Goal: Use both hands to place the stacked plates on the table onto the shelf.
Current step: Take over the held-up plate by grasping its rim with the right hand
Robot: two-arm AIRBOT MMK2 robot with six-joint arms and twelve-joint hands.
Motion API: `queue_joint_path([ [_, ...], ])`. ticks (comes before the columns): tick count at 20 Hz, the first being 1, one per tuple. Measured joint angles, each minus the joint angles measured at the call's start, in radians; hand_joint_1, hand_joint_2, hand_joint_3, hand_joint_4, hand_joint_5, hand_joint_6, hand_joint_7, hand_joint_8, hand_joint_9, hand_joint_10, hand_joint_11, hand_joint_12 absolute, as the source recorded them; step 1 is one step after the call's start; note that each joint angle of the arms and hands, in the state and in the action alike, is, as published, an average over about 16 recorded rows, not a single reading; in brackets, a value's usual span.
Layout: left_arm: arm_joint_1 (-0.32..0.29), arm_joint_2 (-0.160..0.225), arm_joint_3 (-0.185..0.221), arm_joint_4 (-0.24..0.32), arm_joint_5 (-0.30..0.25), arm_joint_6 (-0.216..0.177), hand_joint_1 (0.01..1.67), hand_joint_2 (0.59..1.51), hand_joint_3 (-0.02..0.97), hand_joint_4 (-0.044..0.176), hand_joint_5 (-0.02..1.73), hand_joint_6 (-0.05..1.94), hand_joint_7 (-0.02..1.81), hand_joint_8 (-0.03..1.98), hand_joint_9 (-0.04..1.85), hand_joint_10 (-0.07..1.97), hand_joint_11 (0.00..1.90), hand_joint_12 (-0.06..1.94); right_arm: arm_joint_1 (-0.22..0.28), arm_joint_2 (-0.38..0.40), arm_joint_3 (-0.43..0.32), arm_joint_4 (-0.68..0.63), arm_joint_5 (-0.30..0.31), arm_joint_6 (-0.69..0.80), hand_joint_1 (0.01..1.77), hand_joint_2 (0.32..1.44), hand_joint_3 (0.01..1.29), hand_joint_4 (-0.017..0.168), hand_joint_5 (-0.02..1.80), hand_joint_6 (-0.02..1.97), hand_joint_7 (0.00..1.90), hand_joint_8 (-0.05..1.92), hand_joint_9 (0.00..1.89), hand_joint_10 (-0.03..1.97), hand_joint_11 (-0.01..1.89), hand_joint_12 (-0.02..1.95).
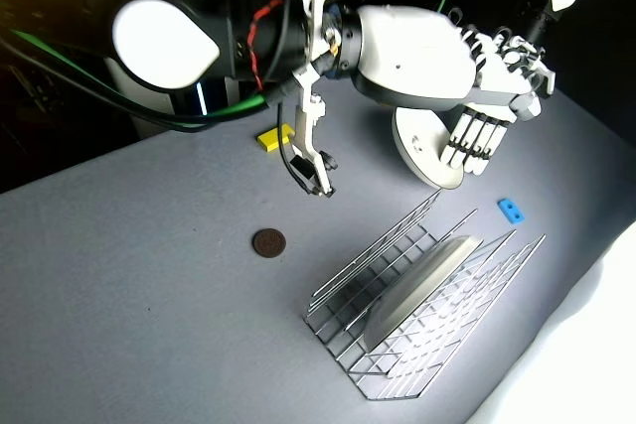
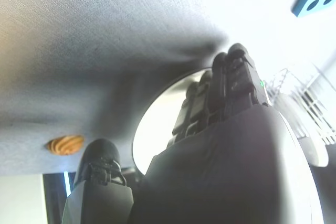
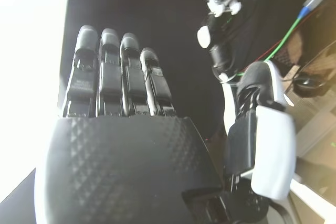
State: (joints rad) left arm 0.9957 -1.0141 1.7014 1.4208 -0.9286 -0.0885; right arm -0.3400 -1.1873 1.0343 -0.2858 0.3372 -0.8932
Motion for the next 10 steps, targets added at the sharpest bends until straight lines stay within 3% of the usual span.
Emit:
queue_joint_path([
  [5, 0.002, 0.0, -0.002, 0.0, 0.002, -0.003, 0.02, 1.129, 0.015, -0.008, -0.01, -0.03, -0.02, -0.02, 0.02, 0.01, 0.02, 0.01, -0.085, -0.089, 0.017, 0.069, 0.006, -0.173, 0.55, 0.94, 0.01, 0.004, 0.03, 0.02, 0.05, 0.03, 0.07, 0.01, 0.01, 0.28],
  [10, 0.003, 0.001, -0.003, 0.0, 0.003, -0.004, 0.02, 1.125, 0.016, -0.008, -0.01, -0.03, -0.02, -0.02, 0.02, 0.01, 0.02, 0.01, -0.141, -0.187, 0.078, 0.104, 0.003, -0.275, 0.81, 0.93, 0.01, 0.003, 0.02, 0.02, 0.02, 0.03, 0.05, 0.01, 0.01, 0.3],
])
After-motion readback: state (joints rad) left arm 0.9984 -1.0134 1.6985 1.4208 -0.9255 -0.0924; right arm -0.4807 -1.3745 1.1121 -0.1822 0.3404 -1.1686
